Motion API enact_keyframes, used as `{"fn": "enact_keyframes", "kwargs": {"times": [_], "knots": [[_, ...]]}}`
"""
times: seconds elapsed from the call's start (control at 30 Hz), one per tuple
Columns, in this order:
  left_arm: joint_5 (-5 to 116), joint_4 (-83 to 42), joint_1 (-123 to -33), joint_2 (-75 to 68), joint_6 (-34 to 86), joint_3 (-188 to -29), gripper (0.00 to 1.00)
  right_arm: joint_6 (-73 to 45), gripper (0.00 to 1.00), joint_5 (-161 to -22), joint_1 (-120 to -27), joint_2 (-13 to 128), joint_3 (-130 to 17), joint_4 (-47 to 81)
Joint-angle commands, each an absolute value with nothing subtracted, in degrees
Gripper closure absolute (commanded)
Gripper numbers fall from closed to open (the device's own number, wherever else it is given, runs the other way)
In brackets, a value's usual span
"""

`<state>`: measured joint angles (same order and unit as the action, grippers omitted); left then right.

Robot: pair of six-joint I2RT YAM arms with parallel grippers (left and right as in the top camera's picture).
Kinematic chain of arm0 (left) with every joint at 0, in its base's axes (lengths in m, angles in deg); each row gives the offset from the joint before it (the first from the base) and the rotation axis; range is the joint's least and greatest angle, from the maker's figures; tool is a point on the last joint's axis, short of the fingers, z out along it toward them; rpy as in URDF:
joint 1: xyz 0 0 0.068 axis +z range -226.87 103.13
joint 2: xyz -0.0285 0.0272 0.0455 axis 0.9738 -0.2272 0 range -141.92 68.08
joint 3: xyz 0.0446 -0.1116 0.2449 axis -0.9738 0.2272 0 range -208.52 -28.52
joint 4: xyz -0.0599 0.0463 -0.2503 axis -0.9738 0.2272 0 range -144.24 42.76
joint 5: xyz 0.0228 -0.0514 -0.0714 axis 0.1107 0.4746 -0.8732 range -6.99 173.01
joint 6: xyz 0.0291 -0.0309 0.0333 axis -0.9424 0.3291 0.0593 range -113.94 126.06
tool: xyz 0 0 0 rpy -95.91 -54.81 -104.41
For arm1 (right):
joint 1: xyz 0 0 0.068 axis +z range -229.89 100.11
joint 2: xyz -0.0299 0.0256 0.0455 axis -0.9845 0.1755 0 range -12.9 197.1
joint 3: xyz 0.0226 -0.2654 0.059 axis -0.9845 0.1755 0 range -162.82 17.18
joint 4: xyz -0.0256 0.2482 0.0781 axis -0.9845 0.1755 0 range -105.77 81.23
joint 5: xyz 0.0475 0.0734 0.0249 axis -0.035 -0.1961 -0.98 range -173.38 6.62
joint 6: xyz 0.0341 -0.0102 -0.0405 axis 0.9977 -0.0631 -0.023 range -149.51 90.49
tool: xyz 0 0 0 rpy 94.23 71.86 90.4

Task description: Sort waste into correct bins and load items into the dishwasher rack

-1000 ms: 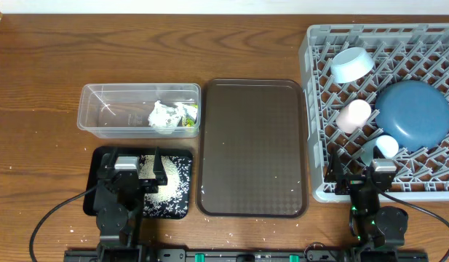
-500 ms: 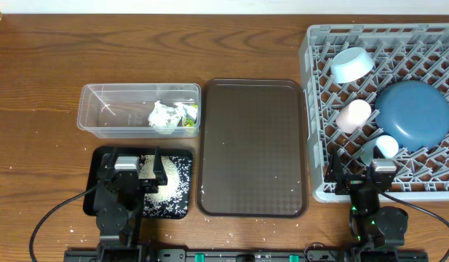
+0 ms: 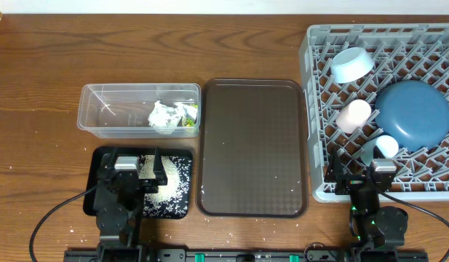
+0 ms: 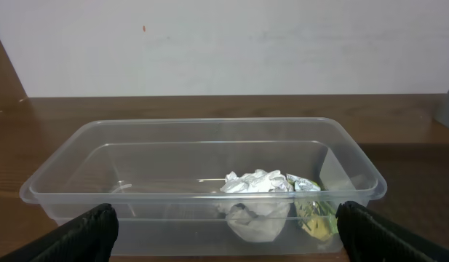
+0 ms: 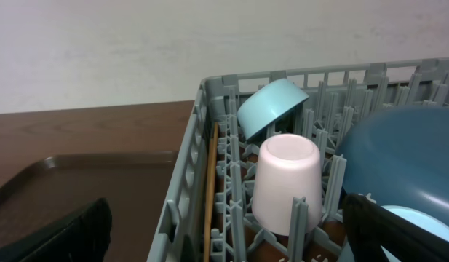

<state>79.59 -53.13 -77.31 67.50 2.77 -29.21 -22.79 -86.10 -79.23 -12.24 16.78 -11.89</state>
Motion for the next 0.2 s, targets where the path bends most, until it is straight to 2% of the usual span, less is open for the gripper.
{"fn": "enact_keyframes", "kwargs": {"times": [0.0, 0.17], "knots": [[79.7, -50.4, -77.4, 67.8, 1.8, -28.7, 0.02, -23.6, 0.01, -85.8, -78.7, -12.6, 16.9, -11.7], [79.7, -50.4, -77.4, 67.8, 1.8, -28.7, 0.02, -23.6, 0.01, -85.8, -78.7, -12.6, 16.9, -11.7]]}}
